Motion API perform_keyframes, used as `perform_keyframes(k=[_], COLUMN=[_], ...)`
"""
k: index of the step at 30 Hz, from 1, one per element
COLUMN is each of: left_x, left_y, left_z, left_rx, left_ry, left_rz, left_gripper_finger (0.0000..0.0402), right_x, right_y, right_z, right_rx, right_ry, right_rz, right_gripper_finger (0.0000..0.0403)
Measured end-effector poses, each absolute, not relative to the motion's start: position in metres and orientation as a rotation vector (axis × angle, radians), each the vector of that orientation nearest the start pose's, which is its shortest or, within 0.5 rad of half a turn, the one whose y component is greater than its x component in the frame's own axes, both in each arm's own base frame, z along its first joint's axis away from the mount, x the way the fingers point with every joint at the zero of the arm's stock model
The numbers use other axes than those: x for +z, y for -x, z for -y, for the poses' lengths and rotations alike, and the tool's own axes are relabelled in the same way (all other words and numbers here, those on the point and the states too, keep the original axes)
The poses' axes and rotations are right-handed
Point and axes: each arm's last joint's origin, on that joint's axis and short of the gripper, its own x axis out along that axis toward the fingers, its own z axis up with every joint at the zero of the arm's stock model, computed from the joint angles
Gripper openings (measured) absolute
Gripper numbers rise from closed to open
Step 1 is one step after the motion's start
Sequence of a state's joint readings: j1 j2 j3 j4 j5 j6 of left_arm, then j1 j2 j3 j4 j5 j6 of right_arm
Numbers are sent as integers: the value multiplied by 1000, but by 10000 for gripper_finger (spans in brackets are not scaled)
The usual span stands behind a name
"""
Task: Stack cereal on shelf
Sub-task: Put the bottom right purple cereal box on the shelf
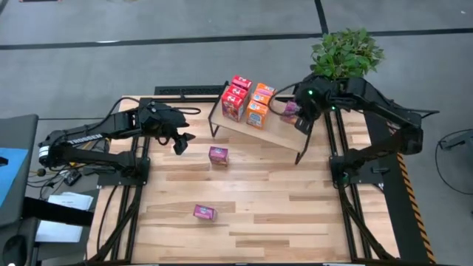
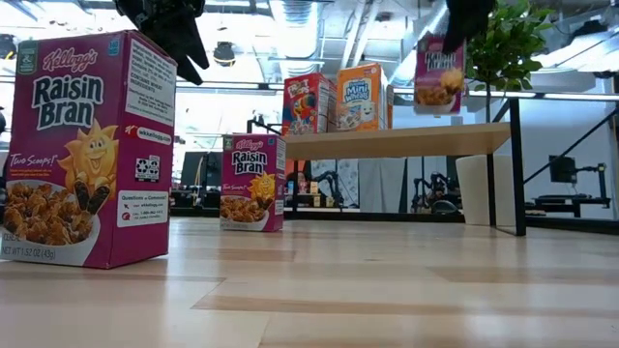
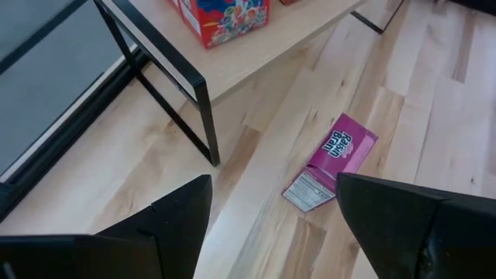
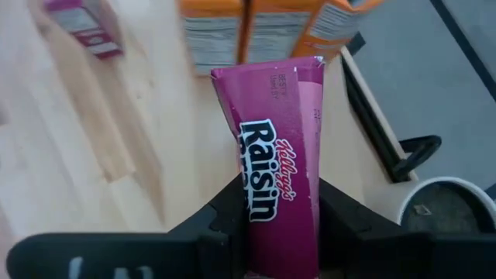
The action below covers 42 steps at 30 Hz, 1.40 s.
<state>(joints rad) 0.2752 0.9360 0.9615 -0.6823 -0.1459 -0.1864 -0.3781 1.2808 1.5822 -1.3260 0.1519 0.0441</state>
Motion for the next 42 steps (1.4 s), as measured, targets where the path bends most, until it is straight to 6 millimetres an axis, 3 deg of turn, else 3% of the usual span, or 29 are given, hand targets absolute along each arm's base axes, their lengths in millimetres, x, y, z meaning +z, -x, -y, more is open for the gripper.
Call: perform_keyframes(k=[8,18,29,37,42], left_x=[323,324,324,324,324], left_y=[-175,-175,-175,-175,-174], left_z=[-54,-55,-55,-55,-55], left_rx=[475,506,525,522,529], left_ry=[245,256,249,238,236], left_rz=[-614,-609,-607,-610,-610], left_gripper_finger=[266,266,266,266,266], right_x=[390,368,364,368,384], right_y=[-195,-204,-206,-207,-207], right_z=[120,157,168,169,169], right_rx=[-499,-453,-422,-427,-440], right_ry=[-197,-231,-234,-211,-189], right_rz=[-961,-1039,-1028,-1006,-953], right_gripper_finger=[125,128,137,197,230])
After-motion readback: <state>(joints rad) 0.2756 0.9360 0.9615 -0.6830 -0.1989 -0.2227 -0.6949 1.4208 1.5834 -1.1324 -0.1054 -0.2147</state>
